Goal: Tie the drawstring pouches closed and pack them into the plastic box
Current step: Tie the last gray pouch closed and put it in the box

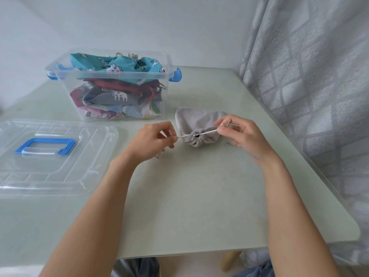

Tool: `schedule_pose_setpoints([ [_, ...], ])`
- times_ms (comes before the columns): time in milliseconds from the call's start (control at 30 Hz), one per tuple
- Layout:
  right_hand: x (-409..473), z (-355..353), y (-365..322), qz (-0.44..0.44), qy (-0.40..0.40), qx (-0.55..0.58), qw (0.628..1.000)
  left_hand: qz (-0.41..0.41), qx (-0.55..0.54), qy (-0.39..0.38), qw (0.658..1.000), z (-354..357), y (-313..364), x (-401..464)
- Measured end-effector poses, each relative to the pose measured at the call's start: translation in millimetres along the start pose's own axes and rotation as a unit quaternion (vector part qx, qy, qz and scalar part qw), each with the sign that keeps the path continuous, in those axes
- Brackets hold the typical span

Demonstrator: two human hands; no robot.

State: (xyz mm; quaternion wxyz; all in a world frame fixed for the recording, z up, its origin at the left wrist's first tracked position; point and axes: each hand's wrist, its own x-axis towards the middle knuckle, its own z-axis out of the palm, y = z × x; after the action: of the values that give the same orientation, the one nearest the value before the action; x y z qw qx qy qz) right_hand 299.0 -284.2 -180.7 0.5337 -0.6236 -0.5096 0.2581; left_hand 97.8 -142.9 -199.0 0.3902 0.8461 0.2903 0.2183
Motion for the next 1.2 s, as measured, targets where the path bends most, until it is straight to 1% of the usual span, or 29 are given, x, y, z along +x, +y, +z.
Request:
schedule_pose_setpoints([
  [100, 0, 17, -10, -0.022, -0.065, 0.089, 0.994, -0.005, 0.001, -0.017, 1.000, 9, 2, 0],
  [167, 0, 27, -10, -0.017, -0.098, 0.133, 0.986, -0.005, 0.011, 0.002, 1.000, 10, 2, 2],
  [233, 0, 29, -9, -0.003, -0.093, 0.123, 0.988, -0.019, 0.035, 0.058, 0.998, 10, -2, 4],
  [300, 1, 27, -8, 0.010, -0.079, 0.094, 0.992, -0.045, 0.084, 0.113, 0.989, 9, -4, 5],
  [367, 1, 22, -7, 0.016, -0.078, 0.085, 0.993, -0.046, 0.120, 0.126, 0.984, 11, -3, 5],
  [433, 1, 20, -8, 0.015, -0.073, 0.094, 0.993, -0.029, 0.108, 0.124, 0.986, 12, -4, 5],
  [500, 3, 22, -9, 0.013, -0.048, 0.112, 0.992, -0.024, 0.096, 0.113, 0.989, 11, -5, 5],
  [600, 9, 27, -11, -0.005, -0.022, 0.133, 0.991, -0.022, 0.066, 0.063, 0.996, 10, -4, 4],
  [667, 13, 29, -11, -0.016, -0.027, 0.120, 0.992, -0.007, -0.010, 0.003, 1.000, 6, 5, 0],
  [733, 15, 31, -10, -0.020, -0.034, 0.084, 0.996, 0.012, -0.105, -0.060, 0.993, 0, 15, -5],
  [767, 16, 32, -7, -0.025, -0.038, 0.059, 0.997, 0.026, -0.140, -0.073, 0.987, -3, 19, -8],
  [833, 17, 35, -2, -0.032, -0.044, -0.001, 0.999, 0.053, -0.188, -0.079, 0.978, -6, 24, -11],
  [933, 18, 40, 3, -0.021, -0.053, -0.056, 0.997, 0.072, -0.210, -0.085, 0.971, -5, 26, -11],
  [1067, 17, 40, 6, 0.004, -0.067, -0.073, 0.995, 0.072, -0.210, -0.094, 0.970, 0, 21, -9],
  [1200, 16, 40, 9, 0.027, -0.074, -0.051, 0.996, 0.093, -0.171, -0.073, 0.978, 6, 15, -6],
])
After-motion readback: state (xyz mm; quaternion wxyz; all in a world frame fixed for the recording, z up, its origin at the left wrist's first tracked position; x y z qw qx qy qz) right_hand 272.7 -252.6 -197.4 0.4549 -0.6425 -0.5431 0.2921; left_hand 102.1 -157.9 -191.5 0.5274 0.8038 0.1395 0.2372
